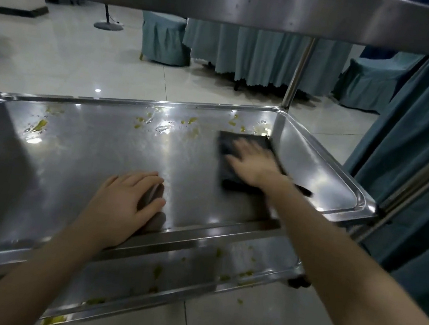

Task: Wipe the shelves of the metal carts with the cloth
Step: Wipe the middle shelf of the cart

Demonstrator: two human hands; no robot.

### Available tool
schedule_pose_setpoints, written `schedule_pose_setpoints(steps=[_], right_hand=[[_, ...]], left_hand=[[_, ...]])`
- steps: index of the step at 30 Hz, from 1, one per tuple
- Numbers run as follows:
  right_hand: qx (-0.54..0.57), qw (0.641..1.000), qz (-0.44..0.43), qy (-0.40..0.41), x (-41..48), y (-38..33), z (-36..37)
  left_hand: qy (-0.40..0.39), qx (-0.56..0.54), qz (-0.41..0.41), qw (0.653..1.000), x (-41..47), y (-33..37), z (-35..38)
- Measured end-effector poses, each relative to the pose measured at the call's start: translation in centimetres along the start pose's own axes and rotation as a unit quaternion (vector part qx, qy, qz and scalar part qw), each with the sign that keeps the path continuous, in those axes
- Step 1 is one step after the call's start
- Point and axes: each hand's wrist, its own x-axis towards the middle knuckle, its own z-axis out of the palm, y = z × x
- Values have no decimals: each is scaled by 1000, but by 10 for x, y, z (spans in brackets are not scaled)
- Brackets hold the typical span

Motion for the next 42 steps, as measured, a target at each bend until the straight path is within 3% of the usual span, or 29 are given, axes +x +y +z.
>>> schedule_pose_setpoints(steps=[3,5,7,9,11,14,16,21,23,26,30,33,36,38,42], right_hand=[[8,989,-144,-39,-10,-92,12],[26,985,-166,-49,-17,-84,10],[19,993,-116,-10,-20,-32,6],[7,1000,-5,26,-23,43,-5],[-6,995,100,14,-38,116,-14],[-24,989,147,-26,-73,165,-16],[-33,993,107,-34,-84,144,-11],[-14,996,-76,-54,-90,-15,6],[3,990,-127,-62,-92,-48,6],[13,991,-116,-63,-94,-14,-3],[5,996,55,-64,-107,98,-22],[-17,994,108,-23,-142,146,-22],[12,990,104,89,-186,137,-5],[19,989,86,119,-198,110,-1],[17,989,-73,128,-198,31,11]], left_hand=[[13,-43,-29,999,-3,0,-2],[12,-49,-47,998,-5,0,-3],[10,-42,-52,998,-6,1,-4],[19,-34,-50,998,-6,2,-2],[27,-32,-49,998,-5,2,-1],[31,-24,-41,998,-2,-1,1],[31,-13,-43,998,0,-3,1],[21,-21,-47,998,-3,-3,0],[13,-27,-53,998,-6,-2,1],[3,-37,-51,998,-3,-5,3],[6,-37,-52,998,-2,-10,7],[10,-15,-49,999,0,-8,5],[25,56,-34,998,-4,0,4],[37,61,-35,997,-6,16,3],[-5,-9,51,999,-8,80,18]])
